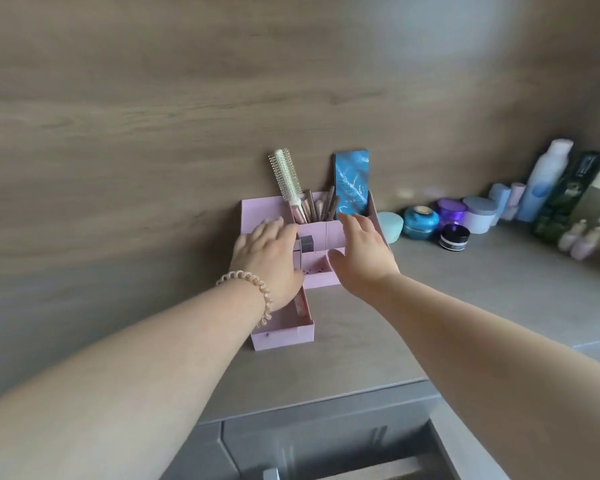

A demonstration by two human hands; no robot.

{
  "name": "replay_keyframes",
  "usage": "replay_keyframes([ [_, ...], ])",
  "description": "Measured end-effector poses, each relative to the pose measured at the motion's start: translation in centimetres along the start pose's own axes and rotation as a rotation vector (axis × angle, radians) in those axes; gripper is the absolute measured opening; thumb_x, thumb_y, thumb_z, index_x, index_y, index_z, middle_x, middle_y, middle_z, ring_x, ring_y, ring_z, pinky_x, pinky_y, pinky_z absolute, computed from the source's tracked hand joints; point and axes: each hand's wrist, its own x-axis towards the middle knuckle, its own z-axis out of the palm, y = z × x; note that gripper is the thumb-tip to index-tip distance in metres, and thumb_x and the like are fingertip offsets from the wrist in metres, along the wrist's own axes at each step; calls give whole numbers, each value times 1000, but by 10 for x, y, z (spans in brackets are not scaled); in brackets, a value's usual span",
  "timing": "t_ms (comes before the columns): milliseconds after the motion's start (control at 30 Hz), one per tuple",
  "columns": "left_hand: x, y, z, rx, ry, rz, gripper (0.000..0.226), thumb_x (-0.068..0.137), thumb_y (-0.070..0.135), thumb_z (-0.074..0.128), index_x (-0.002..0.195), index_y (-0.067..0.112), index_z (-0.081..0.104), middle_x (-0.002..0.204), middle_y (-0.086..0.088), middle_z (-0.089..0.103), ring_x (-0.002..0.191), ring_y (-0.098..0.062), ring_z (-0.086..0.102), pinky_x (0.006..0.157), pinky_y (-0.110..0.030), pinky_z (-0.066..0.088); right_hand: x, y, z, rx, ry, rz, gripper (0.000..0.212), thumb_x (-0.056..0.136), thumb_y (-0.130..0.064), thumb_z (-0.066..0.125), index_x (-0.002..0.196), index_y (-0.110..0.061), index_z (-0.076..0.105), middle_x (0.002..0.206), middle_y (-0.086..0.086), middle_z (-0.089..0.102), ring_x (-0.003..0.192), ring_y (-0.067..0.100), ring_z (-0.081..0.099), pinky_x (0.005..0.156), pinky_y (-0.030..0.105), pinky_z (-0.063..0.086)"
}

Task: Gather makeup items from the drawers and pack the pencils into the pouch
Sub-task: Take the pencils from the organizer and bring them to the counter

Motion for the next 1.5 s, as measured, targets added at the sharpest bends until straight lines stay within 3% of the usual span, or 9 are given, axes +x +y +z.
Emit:
replay_keyframes([
  [167,12,-8,20,17,-31,3,73,85,35,51,147,26,15,158,-1,16,146,-20,11,117,-39,12,37,4,14,10,-52,-16,62,89,-22,51,145,-17,27,146,9,35,131,29,38,102,41,38],
  [400,43,-15,38,165,56,20,79,88,59,35,150,23,1,160,-1,4,147,-19,3,118,-43,7,89,10,33,-12,-5,35,52,84,-19,50,135,-19,38,134,11,43,123,32,42,95,43,39],
  [567,50,-19,48,129,70,11,77,88,61,32,150,26,2,160,-1,8,147,-19,7,116,-43,15,109,11,48,23,35,138,50,83,-14,47,133,-16,41,127,14,43,119,36,44,96,43,39],
  [733,49,-22,51,129,103,48,68,89,62,28,148,36,6,160,2,13,147,-21,11,114,-44,20,123,15,58,44,69,160,61,85,-14,46,143,-21,28,132,15,42,123,36,42,98,45,37],
  [1033,50,-24,56,113,143,58,62,89,60,31,145,38,16,157,4,24,145,-21,20,112,-42,22,138,12,65,90,107,150,54,85,-16,50,137,-17,35,127,16,46,119,37,45,98,42,36],
  [1167,51,-24,57,114,154,56,63,89,59,33,146,38,16,156,4,25,144,-21,21,111,-42,22,141,13,67,75,125,108,62,88,-19,46,146,-27,24,132,13,47,120,33,48,98,41,38],
  [1333,51,-24,59,108,163,57,62,88,57,35,145,37,20,156,3,27,144,-22,23,110,-42,21,146,18,66,-30,132,45,38,89,-26,46,128,-24,50,116,11,54,105,35,56,84,40,47],
  [1500,50,-25,60,99,180,65,61,88,56,37,144,36,24,155,2,29,143,-23,25,110,-42,22,145,16,69,-70,144,21,42,86,-26,53,128,-23,48,115,11,54,103,36,56,82,40,46],
])
